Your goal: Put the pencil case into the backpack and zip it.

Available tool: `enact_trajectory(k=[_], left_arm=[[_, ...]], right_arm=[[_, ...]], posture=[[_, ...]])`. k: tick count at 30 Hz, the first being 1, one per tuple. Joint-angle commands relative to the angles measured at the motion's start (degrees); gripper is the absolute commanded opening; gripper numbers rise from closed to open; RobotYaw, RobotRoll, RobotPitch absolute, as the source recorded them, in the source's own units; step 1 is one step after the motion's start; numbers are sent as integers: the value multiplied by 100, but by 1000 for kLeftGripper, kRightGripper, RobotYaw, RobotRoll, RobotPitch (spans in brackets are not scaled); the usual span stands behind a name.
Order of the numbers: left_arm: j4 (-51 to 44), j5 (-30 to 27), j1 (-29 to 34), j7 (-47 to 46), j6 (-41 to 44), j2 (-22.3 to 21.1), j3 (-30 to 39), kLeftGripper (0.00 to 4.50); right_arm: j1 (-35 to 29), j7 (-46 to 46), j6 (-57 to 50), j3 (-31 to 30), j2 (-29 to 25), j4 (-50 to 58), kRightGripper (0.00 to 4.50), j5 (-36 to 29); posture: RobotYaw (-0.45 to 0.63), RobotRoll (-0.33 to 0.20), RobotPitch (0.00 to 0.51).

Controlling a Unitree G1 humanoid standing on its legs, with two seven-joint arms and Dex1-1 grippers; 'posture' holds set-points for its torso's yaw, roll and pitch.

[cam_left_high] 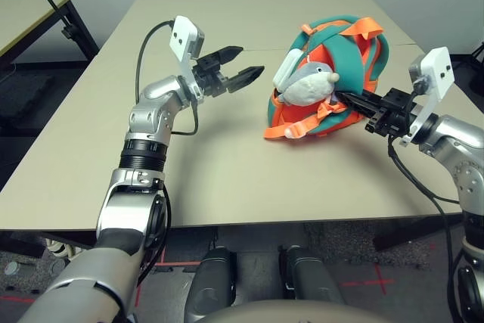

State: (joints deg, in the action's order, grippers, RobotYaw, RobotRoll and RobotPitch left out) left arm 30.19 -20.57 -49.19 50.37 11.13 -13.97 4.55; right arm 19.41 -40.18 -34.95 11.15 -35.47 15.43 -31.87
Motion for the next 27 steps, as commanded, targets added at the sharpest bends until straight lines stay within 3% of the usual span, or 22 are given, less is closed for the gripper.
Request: enact_trajectory(k=[1, 7, 27], left_arm=[[174, 36, -84, -29, -116, 219, -92, 2430], [721, 184, -198, -117, -429, 674, -202, 5], [2447, 581, -796, -143, -1169, 1516, -349, 0]], right_arm=[[59, -39, 57, -64, -55, -6, 67, 40], [-41, 46, -9, 4, -81, 160, 67, 2], [-125, 273, -50, 41, -29, 333, 67, -55]], posture=[[32, 0, 62], [13, 0, 61], [-11, 0, 56]])
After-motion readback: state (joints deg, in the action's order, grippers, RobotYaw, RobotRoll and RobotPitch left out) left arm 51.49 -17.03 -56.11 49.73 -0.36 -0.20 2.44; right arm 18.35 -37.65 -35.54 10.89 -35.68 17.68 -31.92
